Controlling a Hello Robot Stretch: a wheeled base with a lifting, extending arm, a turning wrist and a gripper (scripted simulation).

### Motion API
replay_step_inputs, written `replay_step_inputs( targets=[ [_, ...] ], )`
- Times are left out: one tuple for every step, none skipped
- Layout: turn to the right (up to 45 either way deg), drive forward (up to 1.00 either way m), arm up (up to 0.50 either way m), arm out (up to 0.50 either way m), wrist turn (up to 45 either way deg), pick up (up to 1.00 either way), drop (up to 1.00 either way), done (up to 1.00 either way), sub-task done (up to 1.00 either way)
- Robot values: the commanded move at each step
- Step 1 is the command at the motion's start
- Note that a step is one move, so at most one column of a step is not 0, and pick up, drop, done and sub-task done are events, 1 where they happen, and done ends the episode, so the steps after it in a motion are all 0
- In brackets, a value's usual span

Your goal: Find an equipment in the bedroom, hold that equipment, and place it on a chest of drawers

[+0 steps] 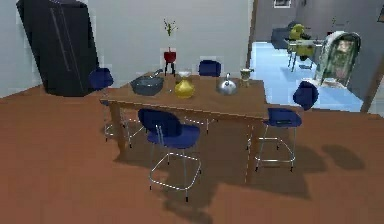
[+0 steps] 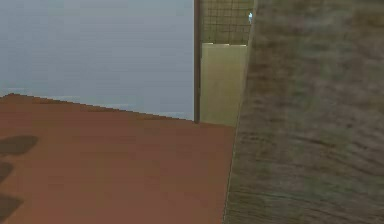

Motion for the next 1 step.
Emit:
replay_step_inputs(
  targets=[
    [0.0,0.15,0.00,0.00,0.0,0.00,0.00,0.00,0.00]
  ],
)
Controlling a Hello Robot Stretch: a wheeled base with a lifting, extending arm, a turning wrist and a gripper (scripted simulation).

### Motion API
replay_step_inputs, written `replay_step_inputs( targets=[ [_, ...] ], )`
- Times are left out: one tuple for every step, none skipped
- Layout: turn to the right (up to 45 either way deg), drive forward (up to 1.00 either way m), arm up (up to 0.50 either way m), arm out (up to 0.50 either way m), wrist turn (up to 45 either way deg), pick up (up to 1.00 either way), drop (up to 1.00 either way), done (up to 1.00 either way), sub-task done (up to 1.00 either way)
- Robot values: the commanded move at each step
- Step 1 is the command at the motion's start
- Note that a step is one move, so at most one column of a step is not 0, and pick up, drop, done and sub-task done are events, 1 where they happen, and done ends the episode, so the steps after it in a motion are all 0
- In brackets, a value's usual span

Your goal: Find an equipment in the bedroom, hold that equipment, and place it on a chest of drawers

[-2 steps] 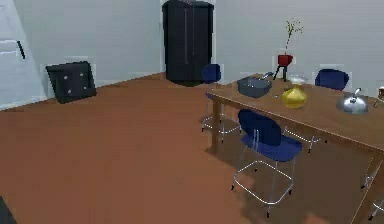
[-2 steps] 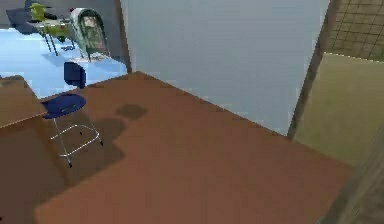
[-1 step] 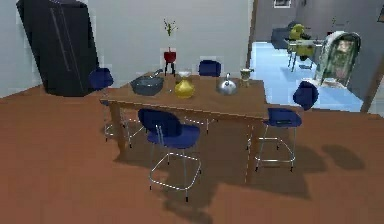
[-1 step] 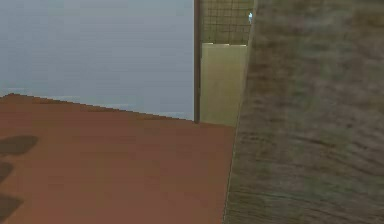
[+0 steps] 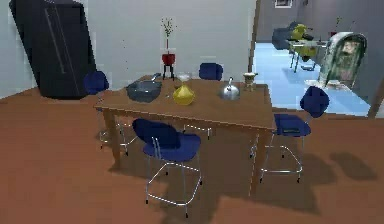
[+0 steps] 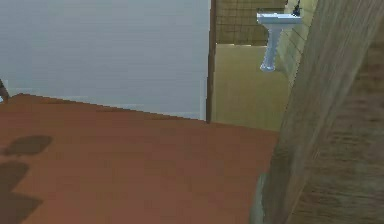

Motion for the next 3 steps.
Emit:
replay_step_inputs(
  targets=[
    [27.0,0.00,0.00,0.00,0.0,0.00,0.00,0.00,0.00],
    [0.0,0.15,0.00,0.00,0.0,0.00,0.00,0.00,0.00],
    [45.0,0.00,0.00,0.00,0.0,0.00,0.00,0.00,0.00]
  ],
)
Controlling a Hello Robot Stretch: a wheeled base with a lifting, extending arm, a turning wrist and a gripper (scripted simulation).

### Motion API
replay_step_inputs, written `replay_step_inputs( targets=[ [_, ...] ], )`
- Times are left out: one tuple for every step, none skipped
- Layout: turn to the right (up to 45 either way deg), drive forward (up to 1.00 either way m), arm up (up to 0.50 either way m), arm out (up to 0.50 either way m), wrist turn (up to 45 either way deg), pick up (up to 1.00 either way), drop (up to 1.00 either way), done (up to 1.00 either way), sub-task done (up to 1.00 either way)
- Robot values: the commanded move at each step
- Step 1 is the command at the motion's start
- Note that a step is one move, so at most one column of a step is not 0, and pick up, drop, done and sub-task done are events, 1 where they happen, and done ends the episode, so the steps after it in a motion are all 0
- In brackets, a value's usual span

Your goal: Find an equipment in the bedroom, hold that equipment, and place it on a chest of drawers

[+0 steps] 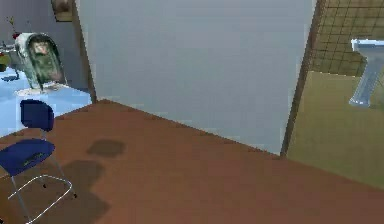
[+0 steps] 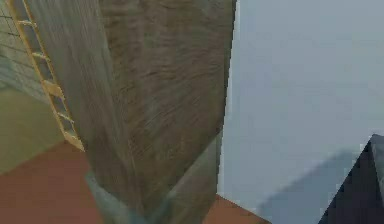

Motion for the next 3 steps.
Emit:
replay_step_inputs(
  targets=[
    [30.0,0.00,0.00,0.00,0.0,0.00,0.00,0.00,0.00],
    [0.0,1.00,0.00,0.00,0.0,0.00,0.00,0.00,0.00],
    [39.0,0.00,0.00,0.00,0.0,0.00,0.00,0.00,0.00]
  ],
)
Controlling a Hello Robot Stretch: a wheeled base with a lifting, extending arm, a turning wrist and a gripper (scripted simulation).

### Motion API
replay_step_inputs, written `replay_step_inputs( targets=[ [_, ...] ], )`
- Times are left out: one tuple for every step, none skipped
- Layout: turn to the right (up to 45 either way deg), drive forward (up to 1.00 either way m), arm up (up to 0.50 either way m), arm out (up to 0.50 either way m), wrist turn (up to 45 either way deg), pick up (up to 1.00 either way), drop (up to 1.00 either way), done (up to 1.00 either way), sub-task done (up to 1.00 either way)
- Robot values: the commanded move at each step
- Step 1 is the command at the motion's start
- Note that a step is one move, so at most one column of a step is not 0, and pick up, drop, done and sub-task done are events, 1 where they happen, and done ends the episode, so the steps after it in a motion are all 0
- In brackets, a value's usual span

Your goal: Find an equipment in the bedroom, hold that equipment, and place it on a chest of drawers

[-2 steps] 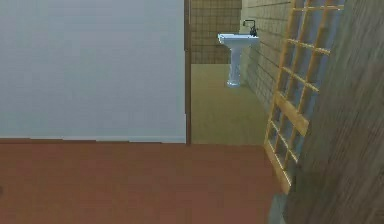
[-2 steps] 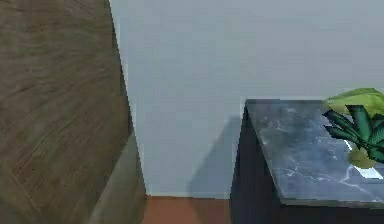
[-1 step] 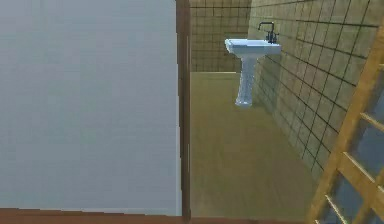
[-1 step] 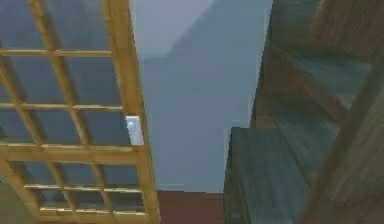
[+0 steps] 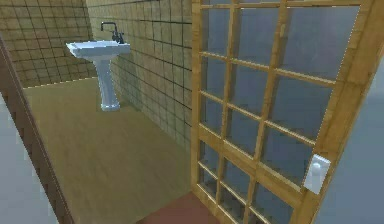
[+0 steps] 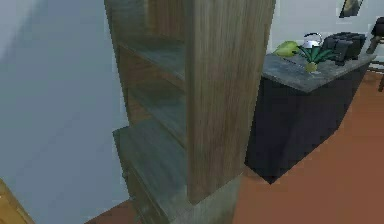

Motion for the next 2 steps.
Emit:
replay_step_inputs(
  targets=[
    [0.0,0.05,0.00,0.00,0.0,0.00,0.00,0.00,0.00],
    [-12.0,0.00,0.00,0.00,0.0,0.00,0.00,0.00,0.00]
  ],
)
